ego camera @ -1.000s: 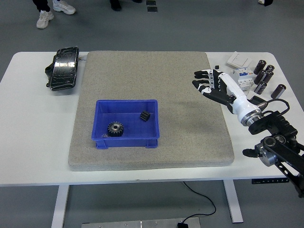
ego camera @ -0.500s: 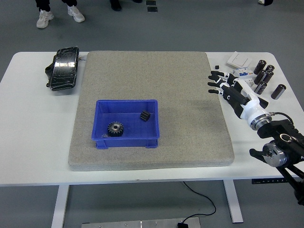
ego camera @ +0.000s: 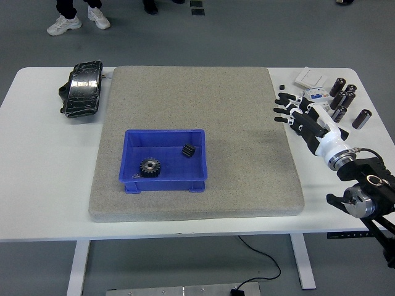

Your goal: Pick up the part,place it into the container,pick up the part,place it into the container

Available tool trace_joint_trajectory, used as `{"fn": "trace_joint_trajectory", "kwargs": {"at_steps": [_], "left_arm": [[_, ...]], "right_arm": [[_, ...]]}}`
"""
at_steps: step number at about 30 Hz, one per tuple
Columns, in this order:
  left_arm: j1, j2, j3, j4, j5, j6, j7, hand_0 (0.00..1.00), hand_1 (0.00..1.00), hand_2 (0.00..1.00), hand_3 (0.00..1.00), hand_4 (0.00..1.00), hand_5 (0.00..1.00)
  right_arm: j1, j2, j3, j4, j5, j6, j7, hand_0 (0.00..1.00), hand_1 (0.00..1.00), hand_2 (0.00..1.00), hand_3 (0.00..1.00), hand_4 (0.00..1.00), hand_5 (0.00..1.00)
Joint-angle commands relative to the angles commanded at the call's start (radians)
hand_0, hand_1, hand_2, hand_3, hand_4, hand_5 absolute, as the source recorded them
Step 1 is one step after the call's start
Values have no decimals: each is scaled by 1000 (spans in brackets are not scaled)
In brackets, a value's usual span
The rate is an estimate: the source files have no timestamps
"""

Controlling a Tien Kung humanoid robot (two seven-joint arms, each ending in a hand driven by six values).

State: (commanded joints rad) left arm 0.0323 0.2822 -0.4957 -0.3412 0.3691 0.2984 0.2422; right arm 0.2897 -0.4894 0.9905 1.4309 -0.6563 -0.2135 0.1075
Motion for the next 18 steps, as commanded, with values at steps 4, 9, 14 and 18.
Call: {"fn": "trace_joint_trajectory", "kwargs": {"at_steps": [4,9,14,18], "left_arm": [[1,1,0,-2,2,2,2,679,672,626,574,566,490],[2,-3,3,-3,0,2,2,679,673,627,575,567,489],[3,-5,2,-3,0,1,1,679,672,626,575,571,483],[4,-4,-1,-4,3,3,1,679,672,626,575,571,483]], "right_arm": [[4,1,4,3,-4,1,-1,666,710,723,692,807,476],[9,3,15,5,-7,2,-1,665,707,723,689,818,493],[13,2,34,16,-16,2,-3,666,706,722,689,820,497],[16,4,51,24,-30,0,-6,667,705,722,689,822,501]]}}
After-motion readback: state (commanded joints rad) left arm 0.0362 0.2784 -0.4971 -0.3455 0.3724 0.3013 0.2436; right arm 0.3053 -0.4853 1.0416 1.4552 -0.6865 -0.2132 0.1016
